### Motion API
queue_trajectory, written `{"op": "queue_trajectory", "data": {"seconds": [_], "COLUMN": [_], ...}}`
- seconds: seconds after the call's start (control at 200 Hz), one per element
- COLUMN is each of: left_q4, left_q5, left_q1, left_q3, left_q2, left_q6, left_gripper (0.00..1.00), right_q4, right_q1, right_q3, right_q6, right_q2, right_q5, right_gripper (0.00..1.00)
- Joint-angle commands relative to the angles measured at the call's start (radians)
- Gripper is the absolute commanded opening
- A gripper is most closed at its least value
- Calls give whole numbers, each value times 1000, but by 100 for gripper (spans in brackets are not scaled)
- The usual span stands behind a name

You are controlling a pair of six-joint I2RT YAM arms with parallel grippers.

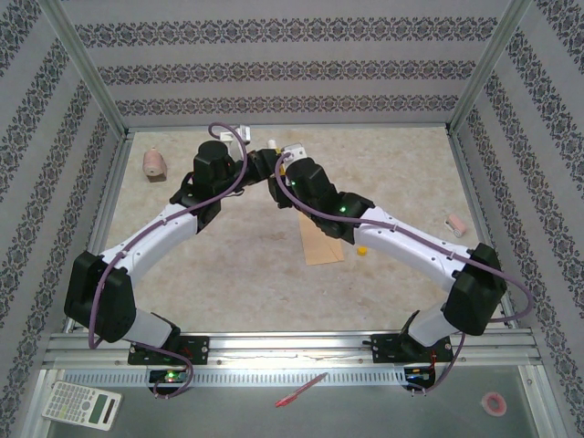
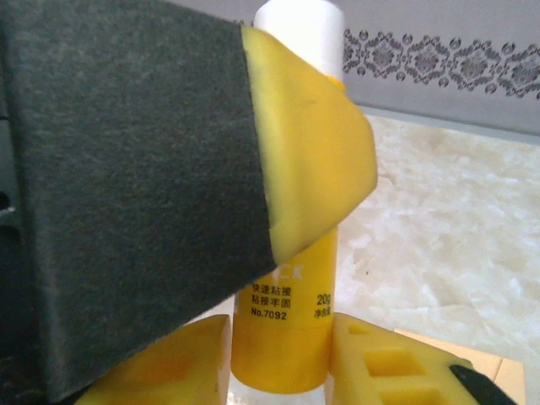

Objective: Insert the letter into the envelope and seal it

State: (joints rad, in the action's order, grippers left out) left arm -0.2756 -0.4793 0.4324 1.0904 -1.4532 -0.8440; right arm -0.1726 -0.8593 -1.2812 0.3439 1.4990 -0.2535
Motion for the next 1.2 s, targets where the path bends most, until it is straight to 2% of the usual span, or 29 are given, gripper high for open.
{"op": "queue_trajectory", "data": {"seconds": [0.0,0.09,0.18,0.22,0.275,0.29,0.44,0.51,0.635,0.834,1.014,1.194], "left_q4": [-98,-134,-102,-55,23,43,268,331,408,443,447,489], "left_q5": [-187,-279,-348,-364,-382,-389,-391,-375,-325,-206,-72,-34], "left_q1": [55,32,13,10,10,9,9,10,12,42,105,118], "left_q3": [39,51,68,78,97,101,157,163,142,69,21,22], "left_q2": [-12,-33,-47,-48,-47,-45,-35,-23,16,78,115,108], "left_q6": [32,69,149,209,303,334,567,653,774,943,1094,1167], "left_gripper": [0,0,0,0,0,0,0,0,0,0,0,0], "right_q4": [102,80,33,-2,-61,-79,-274,-319,-365,-301,-272,-333], "right_q1": [-16,33,81,104,132,138,212,266,383,540,565,587], "right_q3": [39,86,121,127,131,133,131,140,151,218,243,198], "right_q6": [34,76,110,120,131,132,144,141,157,210,206,173], "right_q2": [-84,-162,-241,-274,-317,-328,-423,-456,-485,-474,-411,-337], "right_q5": [206,248,282,295,287,278,119,106,166,379,457,536], "right_gripper": [36,48,61,72,95,97,98,98,98,94,91,86]}}
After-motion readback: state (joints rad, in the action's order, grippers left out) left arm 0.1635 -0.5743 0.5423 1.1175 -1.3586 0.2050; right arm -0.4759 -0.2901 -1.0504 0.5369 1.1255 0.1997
